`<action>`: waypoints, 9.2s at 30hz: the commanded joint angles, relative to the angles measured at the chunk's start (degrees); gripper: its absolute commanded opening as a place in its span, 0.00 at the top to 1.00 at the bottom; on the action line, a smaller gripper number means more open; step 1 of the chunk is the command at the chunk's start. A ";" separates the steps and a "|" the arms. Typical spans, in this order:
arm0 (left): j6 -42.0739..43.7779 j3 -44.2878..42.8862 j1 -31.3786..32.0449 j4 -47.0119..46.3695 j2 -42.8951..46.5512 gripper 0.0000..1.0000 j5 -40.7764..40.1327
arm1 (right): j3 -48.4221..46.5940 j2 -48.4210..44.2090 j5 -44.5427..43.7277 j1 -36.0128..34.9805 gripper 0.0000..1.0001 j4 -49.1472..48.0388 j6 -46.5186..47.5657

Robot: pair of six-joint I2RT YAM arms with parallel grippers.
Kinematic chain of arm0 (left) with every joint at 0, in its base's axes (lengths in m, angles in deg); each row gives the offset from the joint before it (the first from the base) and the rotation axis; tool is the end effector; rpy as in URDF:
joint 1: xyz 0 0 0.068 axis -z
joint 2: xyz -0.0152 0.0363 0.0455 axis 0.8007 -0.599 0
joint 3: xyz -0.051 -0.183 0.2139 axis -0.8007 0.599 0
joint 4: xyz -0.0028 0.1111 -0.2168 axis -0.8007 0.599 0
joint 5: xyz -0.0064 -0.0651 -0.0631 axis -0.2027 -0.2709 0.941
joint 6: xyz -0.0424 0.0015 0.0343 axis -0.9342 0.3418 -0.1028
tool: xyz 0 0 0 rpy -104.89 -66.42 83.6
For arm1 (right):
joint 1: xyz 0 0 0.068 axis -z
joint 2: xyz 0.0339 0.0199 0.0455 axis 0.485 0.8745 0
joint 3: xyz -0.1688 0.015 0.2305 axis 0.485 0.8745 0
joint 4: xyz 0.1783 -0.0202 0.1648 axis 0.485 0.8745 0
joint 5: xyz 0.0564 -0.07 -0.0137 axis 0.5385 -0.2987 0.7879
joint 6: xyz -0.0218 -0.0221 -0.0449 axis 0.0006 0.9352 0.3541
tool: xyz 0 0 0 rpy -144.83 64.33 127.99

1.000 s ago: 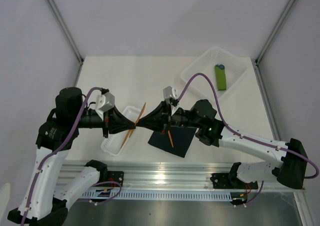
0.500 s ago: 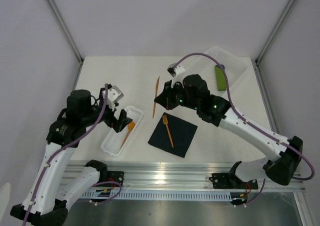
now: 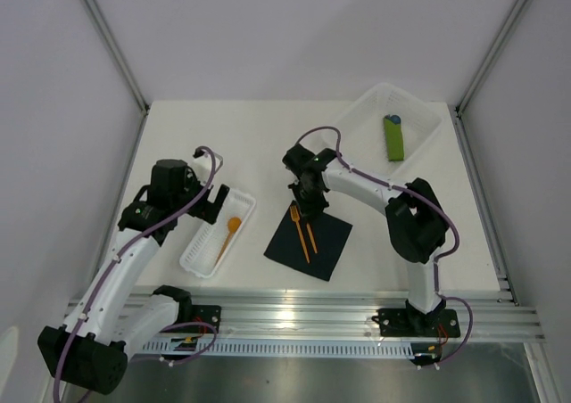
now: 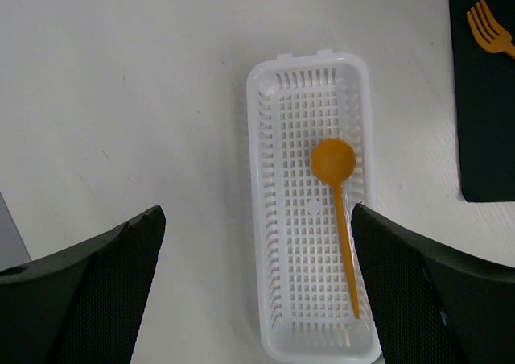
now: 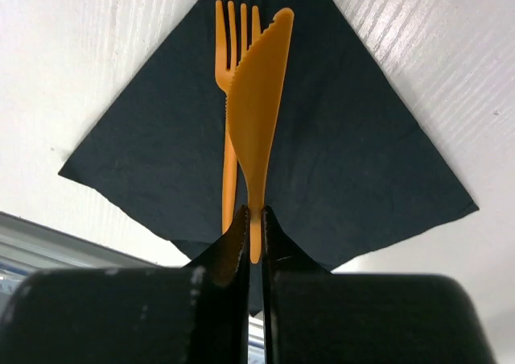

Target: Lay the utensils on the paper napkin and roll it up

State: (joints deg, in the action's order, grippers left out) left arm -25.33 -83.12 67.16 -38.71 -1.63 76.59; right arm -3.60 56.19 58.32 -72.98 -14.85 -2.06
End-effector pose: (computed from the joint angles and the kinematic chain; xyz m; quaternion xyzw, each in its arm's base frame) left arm 0.1556 -0.0415 0.3155 0.2528 0.8699 -0.0246 0.4228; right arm 0.2749 0.2683 0.2318 -0.2165 0.9679 0.0902 0.0901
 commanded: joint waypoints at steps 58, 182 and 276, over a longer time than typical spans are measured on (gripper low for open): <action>-0.80 -1.13 -0.33 -0.86 -2.31 0.01 -0.23 | 4.39 4.96 5.02 0.90 1.00 -5.20 -4.81; 6.41 8.89 12.15 -5.08 -30.50 0.34 -0.75 | 14.24 -16.67 -5.44 -0.95 0.73 -10.74 -2.09; 0.95 -11.24 9.77 9.15 0.77 0.94 11.71 | 23.99 -15.96 2.90 -12.64 1.00 -86.50 -23.02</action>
State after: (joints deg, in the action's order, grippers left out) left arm -26.56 -93.76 76.84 -31.78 -1.34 82.16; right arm 19.83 40.97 59.30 -86.77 -96.71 -27.79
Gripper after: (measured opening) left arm 0.051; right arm 0.022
